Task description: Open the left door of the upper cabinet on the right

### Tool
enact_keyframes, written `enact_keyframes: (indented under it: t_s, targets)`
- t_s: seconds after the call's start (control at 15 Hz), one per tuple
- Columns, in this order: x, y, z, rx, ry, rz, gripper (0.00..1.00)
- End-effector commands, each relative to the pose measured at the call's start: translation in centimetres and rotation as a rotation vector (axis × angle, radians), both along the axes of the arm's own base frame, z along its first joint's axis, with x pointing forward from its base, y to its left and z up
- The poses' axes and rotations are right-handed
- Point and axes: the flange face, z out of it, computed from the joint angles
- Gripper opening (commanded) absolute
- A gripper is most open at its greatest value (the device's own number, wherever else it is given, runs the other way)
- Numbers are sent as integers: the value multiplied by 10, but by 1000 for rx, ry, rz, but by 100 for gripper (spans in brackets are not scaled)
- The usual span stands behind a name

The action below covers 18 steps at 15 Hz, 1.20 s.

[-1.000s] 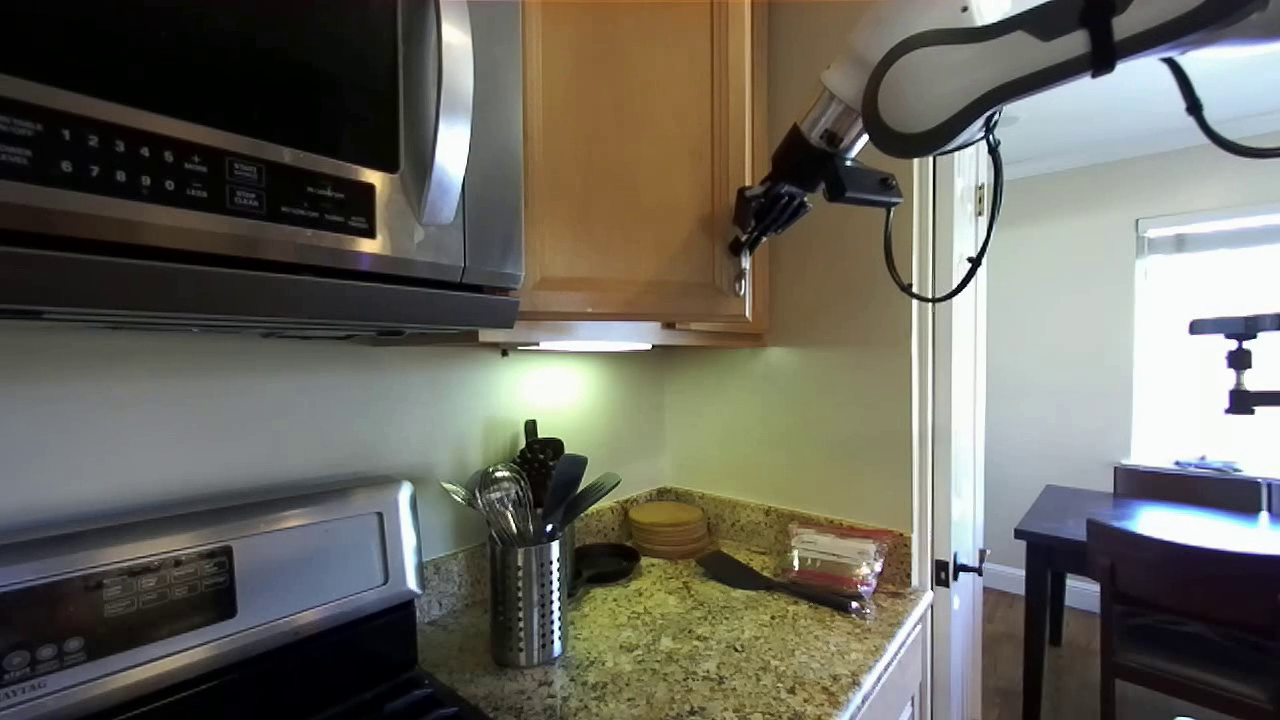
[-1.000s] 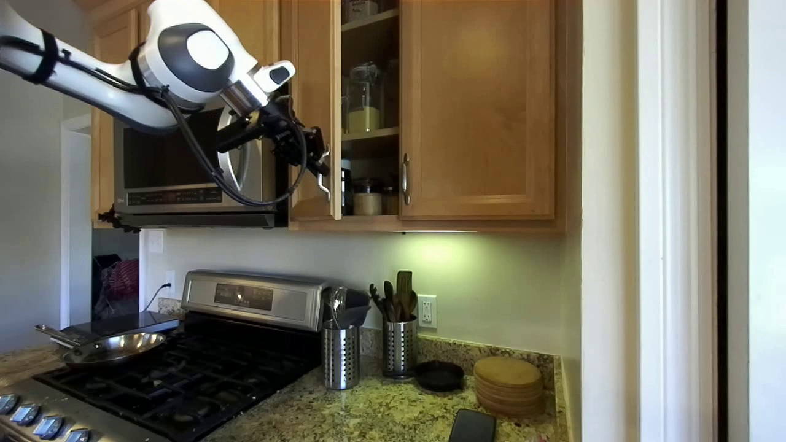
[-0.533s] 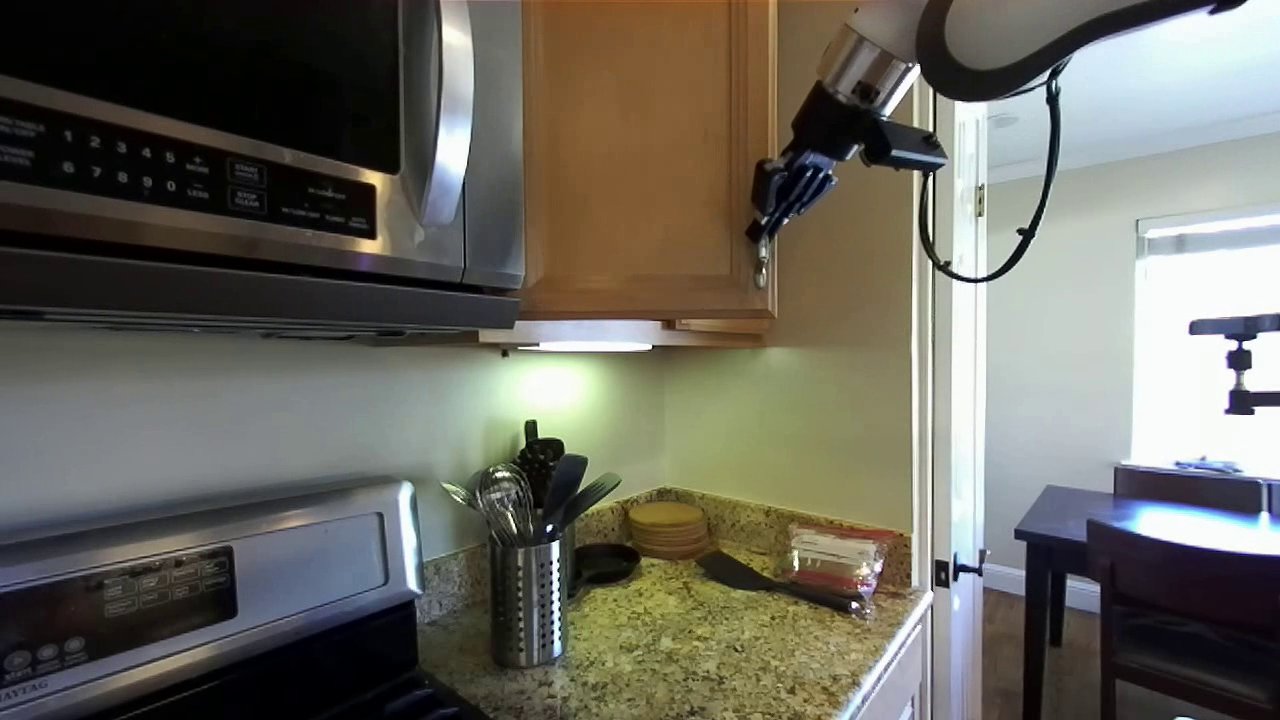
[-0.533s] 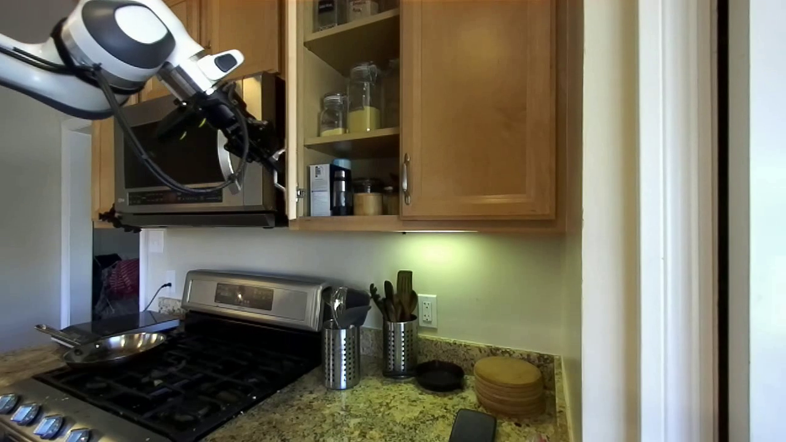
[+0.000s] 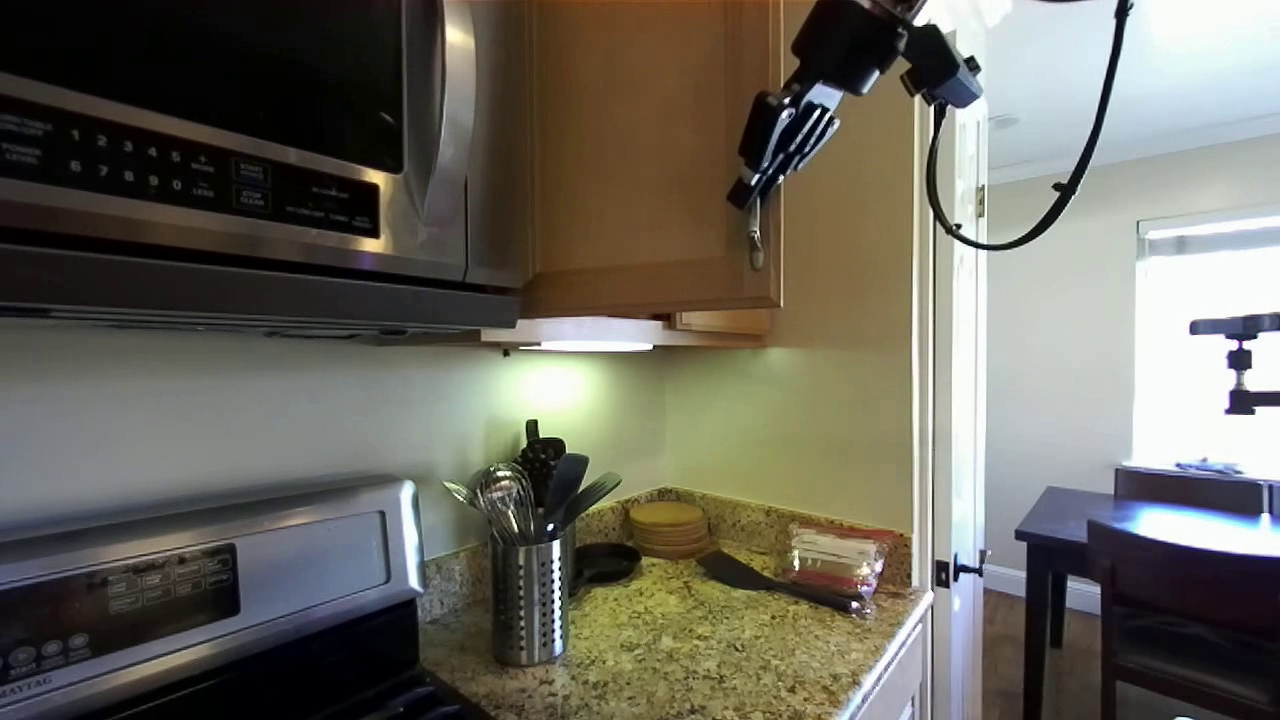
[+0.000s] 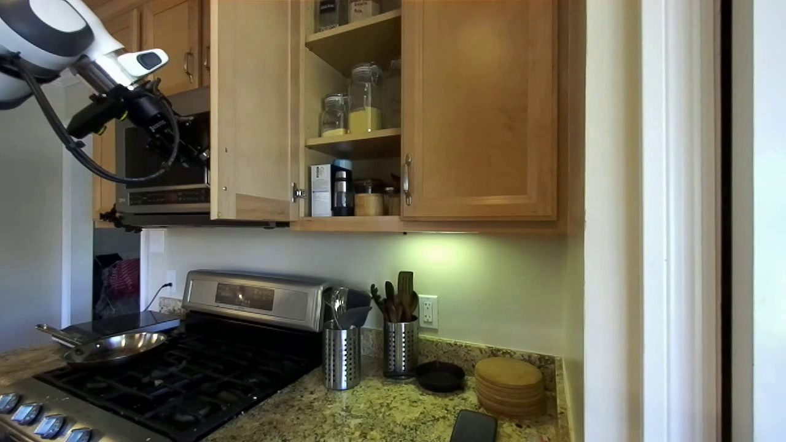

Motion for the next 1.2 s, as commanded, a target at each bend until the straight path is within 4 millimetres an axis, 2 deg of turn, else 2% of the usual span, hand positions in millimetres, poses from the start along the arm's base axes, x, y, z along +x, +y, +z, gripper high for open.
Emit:
enact_keyframes:
  t_s: [0.0, 0.2, 0.4, 0.53, 0.8, 1.13]
  targets:
    - [28, 5, 12, 20, -18, 152, 63]
    - [31, -15, 8, 45, 40, 180, 84]
    - [36, -41, 3, 76, 108, 184, 99]
    - [43, -60, -1, 92, 136, 179, 100]
    - [49, -86, 3, 115, 175, 174, 100]
    - [50, -105, 5, 130, 245, 164, 100]
